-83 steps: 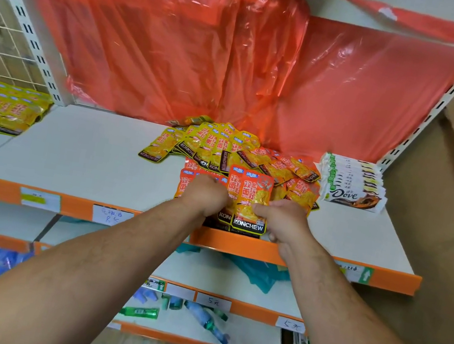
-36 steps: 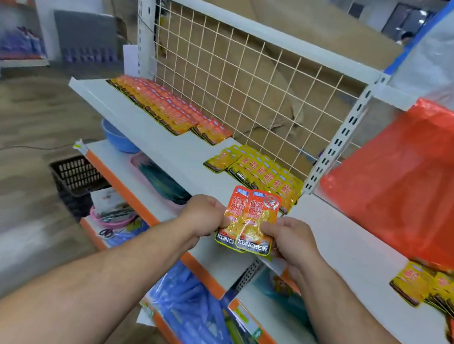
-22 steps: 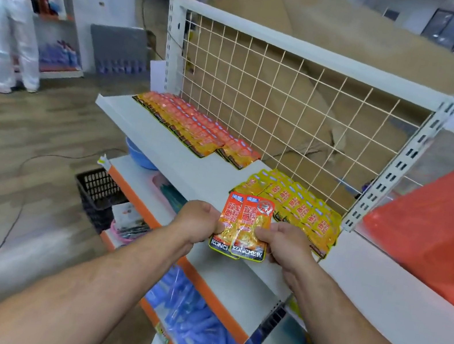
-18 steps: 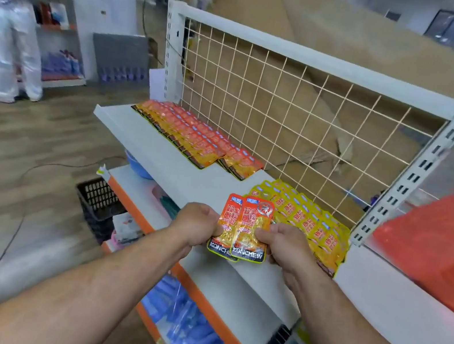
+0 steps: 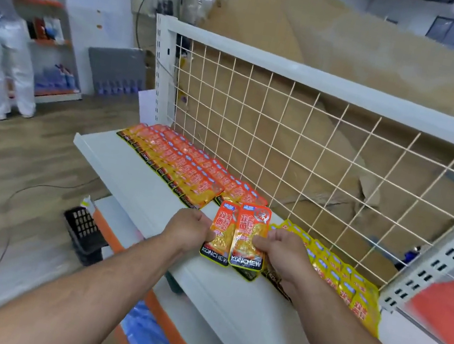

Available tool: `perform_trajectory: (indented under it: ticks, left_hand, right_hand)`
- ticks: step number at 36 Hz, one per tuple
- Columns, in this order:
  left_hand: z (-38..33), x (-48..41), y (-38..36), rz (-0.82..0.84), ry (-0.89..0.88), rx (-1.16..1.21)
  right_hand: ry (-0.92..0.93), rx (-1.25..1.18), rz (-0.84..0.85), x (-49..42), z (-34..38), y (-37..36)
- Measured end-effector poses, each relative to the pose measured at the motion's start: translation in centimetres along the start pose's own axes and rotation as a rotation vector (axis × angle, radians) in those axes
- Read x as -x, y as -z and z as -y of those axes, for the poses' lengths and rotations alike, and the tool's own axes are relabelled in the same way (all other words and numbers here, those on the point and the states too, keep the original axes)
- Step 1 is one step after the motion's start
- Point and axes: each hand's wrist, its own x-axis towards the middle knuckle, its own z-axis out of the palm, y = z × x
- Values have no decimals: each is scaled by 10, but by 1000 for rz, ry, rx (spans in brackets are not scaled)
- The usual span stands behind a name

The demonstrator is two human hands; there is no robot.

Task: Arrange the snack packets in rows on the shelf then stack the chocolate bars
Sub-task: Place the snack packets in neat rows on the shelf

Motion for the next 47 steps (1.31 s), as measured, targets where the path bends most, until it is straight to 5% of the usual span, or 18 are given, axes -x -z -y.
perform_trajectory:
  ticks: [12, 27, 40, 47]
  left_hand:
    - [6, -107, 27, 59, -72, -181]
    - [14, -180, 50, 134, -379, -604]
    - [20, -194, 52, 197, -601, -750]
    - [21, -201, 56, 102, -812, -651]
  right_hand:
    - [-76, -18, -166, -56, 10, -41]
    - [-137, -59, -353, -81, 19, -103]
    - [-222, -98, -468, -74, 17, -121]
    - [-278, -98, -480, -83, 17, -131]
